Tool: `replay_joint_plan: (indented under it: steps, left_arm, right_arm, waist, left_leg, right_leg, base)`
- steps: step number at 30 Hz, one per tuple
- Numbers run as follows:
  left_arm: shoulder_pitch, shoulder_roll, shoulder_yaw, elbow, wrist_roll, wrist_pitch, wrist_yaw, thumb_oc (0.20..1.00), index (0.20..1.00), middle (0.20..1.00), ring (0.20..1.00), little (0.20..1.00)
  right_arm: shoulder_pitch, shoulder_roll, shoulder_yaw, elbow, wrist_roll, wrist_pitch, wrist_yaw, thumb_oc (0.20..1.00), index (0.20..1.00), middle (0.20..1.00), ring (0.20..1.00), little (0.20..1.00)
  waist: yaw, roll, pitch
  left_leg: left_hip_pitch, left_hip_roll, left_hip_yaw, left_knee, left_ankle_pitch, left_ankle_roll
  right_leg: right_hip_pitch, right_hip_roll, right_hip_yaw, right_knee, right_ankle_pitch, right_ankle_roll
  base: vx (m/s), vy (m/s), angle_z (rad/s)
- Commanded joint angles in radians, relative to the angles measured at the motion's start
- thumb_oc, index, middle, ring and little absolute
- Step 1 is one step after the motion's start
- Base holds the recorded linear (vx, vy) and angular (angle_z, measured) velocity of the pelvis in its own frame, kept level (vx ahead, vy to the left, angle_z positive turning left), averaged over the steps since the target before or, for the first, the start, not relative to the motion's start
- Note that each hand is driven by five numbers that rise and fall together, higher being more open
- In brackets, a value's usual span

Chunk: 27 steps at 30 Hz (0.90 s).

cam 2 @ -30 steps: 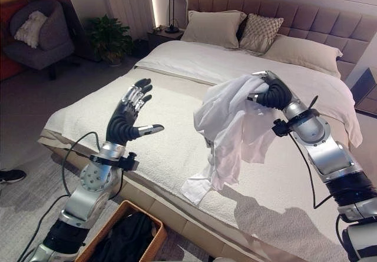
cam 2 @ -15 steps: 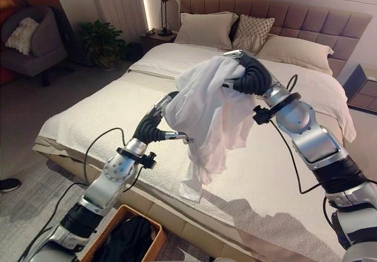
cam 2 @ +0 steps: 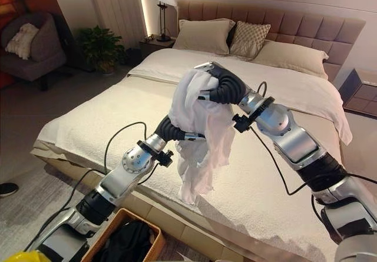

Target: Pick up clothes into the bucket

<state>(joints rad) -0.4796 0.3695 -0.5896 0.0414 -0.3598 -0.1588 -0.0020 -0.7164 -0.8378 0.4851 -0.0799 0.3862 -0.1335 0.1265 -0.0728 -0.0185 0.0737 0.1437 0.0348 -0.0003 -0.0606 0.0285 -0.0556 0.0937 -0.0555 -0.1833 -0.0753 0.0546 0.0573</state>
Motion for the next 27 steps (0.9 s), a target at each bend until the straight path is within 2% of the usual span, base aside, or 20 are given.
replay_joint_plan:
  steps: [1, 3, 8, 9, 10, 11, 12, 27]
  left_arm:
    - [-0.11, -0.046, -0.074, 0.068, -0.17, -0.003, -0.053, 1.0, 1.0, 1.0, 1.0, 1.0]
    - [-0.114, -0.05, -0.087, 0.069, -0.193, 0.004, -0.065, 1.0, 1.0, 1.0, 1.0, 1.0]
    - [-0.13, -0.037, -0.167, 0.062, -0.391, 0.073, -0.144, 1.0, 1.0, 1.0, 1.0, 1.0]
    - [-0.13, -0.032, -0.174, 0.059, -0.419, 0.081, -0.15, 0.736, 0.736, 0.736, 0.736, 0.736]
    - [-0.126, -0.031, -0.185, 0.062, -0.442, 0.089, -0.158, 0.592, 0.592, 0.592, 0.592, 0.592]
    - [-0.123, -0.027, -0.19, 0.063, -0.452, 0.092, -0.163, 0.369, 0.369, 0.369, 0.369, 0.369]
    - [-0.116, -0.025, -0.19, 0.061, -0.463, 0.095, -0.165, 0.2, 0.2, 0.2, 0.2, 0.2]
    - [-0.012, -0.054, -0.127, 0.095, -0.519, 0.109, -0.167, 0.2, 0.2, 0.2, 0.2, 0.2]
  right_arm:
    - [-0.136, 0.029, 0.015, -0.027, 0.06, -0.057, -0.016, 0.2, 0.2, 0.2, 0.2, 0.2]
    - [-0.135, 0.031, 0.017, -0.026, 0.061, -0.054, -0.018, 0.2, 0.2, 0.2, 0.2, 0.2]
    - [-0.145, 0.03, 0.032, -0.025, 0.061, -0.043, -0.021, 0.2, 0.2, 0.2, 0.2, 0.2]
    - [-0.146, 0.03, 0.034, -0.021, 0.06, -0.043, -0.022, 0.2, 0.2, 0.2, 0.2, 0.2]
    - [-0.147, 0.031, 0.036, -0.015, 0.058, -0.041, -0.024, 0.2, 0.2, 0.2, 0.2, 0.2]
    - [-0.149, 0.031, 0.039, -0.012, 0.057, -0.04, -0.024, 0.2, 0.2, 0.2, 0.2, 0.2]
    - [-0.149, 0.033, 0.041, -0.012, 0.053, -0.04, -0.024, 0.2, 0.2, 0.2, 0.2, 0.2]
    - [-0.084, 0.061, -0.013, 0.006, -0.009, -0.036, -0.039, 0.2, 0.2, 0.2, 0.2, 0.2]
  waist:
    - [-0.018, -0.056, -0.054]
    - [-0.019, -0.055, -0.054]
    - [-0.028, -0.047, -0.051]
    - [-0.029, -0.046, -0.051]
    - [-0.029, -0.045, -0.051]
    - [-0.029, -0.045, -0.051]
    - [-0.03, -0.044, -0.051]
    - [-0.023, -0.042, -0.05]
  left_leg:
    - [-0.045, -0.005, -0.017, 0.074, -0.082, -0.009]
    - [-0.045, -0.005, -0.017, 0.074, -0.082, -0.009]
    - [-0.047, -0.007, -0.015, 0.076, -0.08, -0.009]
    - [-0.048, -0.007, -0.015, 0.076, -0.08, -0.009]
    - [-0.047, -0.007, -0.015, 0.076, -0.08, -0.009]
    - [-0.048, -0.008, -0.015, 0.076, -0.081, -0.009]
    - [-0.048, -0.008, -0.015, 0.077, -0.08, -0.01]
    - [-0.048, -0.013, -0.018, 0.082, -0.083, -0.006]
  right_leg:
    - [0.023, -0.08, 0.043, 0.072, -0.087, 0.081]
    - [0.022, -0.08, 0.044, 0.073, -0.087, 0.082]
    - [0.018, -0.081, 0.046, 0.076, -0.084, 0.083]
    - [0.017, -0.081, 0.047, 0.076, -0.084, 0.084]
    - [0.017, -0.081, 0.048, 0.075, -0.084, 0.083]
    - [0.017, -0.081, 0.049, 0.075, -0.084, 0.083]
    - [0.017, -0.081, 0.048, 0.076, -0.084, 0.083]
    - [0.017, -0.085, 0.051, 0.079, -0.087, 0.081]
  base:
    - [0.0, 0.0, 0.0]
    - [0.0, 0.0, 0.0]
    - [0.0, 0.0, 0.0]
    - [0.0, 0.0, 0.0]
    - [0.0, 0.0, 0.0]
    - [0.0, 0.0, 0.0]
    - [0.0, 0.0, 0.0]
    - [0.0, 0.0, 0.0]
